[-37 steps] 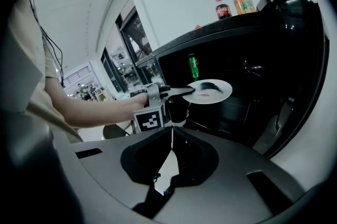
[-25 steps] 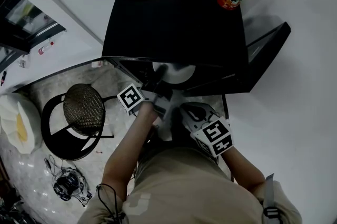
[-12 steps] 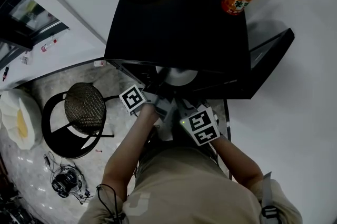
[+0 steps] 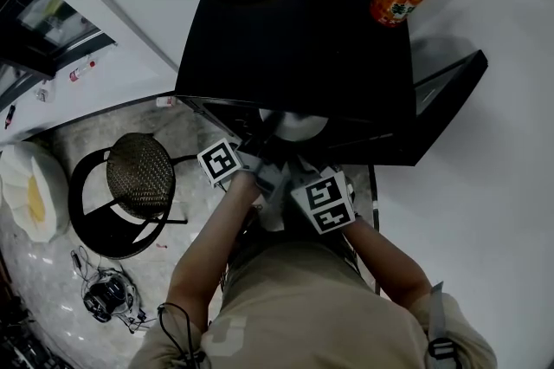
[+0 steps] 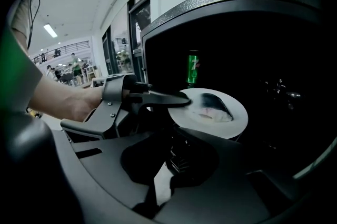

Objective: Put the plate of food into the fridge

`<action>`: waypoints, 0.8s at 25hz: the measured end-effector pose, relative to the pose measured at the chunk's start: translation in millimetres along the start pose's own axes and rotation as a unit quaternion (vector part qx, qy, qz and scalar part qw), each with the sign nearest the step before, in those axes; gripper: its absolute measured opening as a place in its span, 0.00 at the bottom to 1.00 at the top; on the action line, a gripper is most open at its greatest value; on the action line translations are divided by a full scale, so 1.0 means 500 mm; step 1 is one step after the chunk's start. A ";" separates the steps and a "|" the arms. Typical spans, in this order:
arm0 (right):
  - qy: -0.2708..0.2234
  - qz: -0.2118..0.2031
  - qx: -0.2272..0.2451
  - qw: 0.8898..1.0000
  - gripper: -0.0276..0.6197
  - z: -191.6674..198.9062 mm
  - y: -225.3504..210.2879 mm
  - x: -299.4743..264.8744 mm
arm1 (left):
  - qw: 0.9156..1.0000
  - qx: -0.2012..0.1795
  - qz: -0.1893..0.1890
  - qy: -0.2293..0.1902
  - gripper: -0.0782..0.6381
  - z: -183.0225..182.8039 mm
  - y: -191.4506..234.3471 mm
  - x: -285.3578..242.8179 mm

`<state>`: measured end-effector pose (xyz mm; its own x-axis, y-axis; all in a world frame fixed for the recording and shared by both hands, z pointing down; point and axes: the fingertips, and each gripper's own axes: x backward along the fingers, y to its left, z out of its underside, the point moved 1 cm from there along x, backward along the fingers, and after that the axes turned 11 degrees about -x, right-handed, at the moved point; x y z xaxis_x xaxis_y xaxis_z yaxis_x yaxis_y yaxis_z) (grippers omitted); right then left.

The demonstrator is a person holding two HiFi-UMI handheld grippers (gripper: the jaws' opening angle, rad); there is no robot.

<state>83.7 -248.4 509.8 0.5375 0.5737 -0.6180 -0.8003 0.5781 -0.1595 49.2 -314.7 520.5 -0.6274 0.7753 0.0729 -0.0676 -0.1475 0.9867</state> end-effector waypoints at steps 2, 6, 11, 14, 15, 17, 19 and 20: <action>-0.004 0.002 -0.006 1.000 0.08 -0.001 -0.001 0.000 | 1.000 -0.011 0.003 0.005 0.16 0.001 -0.003 0.001; -0.007 0.006 -0.013 1.000 0.08 -0.001 -0.002 -0.001 | 0.999 -0.036 0.006 0.019 0.20 0.004 -0.011 0.006; -0.011 0.007 -0.020 1.000 0.08 0.000 -0.005 -0.001 | 0.996 -0.074 -0.001 0.042 0.23 0.017 -0.021 0.016; -0.014 0.009 -0.021 1.000 0.08 -0.001 -0.008 -0.002 | 0.994 -0.095 -0.005 0.049 0.23 0.021 -0.025 0.031; -0.015 0.009 -0.022 1.000 0.08 -0.001 -0.009 -0.003 | 0.994 -0.101 -0.004 0.049 0.23 0.022 -0.027 0.035; -0.014 0.010 -0.022 1.000 0.08 0.000 -0.011 -0.004 | 0.992 -0.113 -0.005 0.054 0.23 0.024 -0.027 0.043; -0.012 0.010 -0.023 1.000 0.08 0.001 -0.012 -0.006 | 0.990 -0.128 -0.010 0.064 0.21 0.029 -0.025 0.048; -0.011 0.011 -0.024 1.000 0.08 0.001 -0.013 -0.007 | 0.989 -0.134 -0.011 0.069 0.20 0.030 -0.024 0.048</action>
<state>87.3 -253.8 513.4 0.5251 0.5991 -0.6045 -0.8234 0.5373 -0.1828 46.4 -284.9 512.7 -0.7215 0.6923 0.0125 -0.2741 -0.3022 0.9130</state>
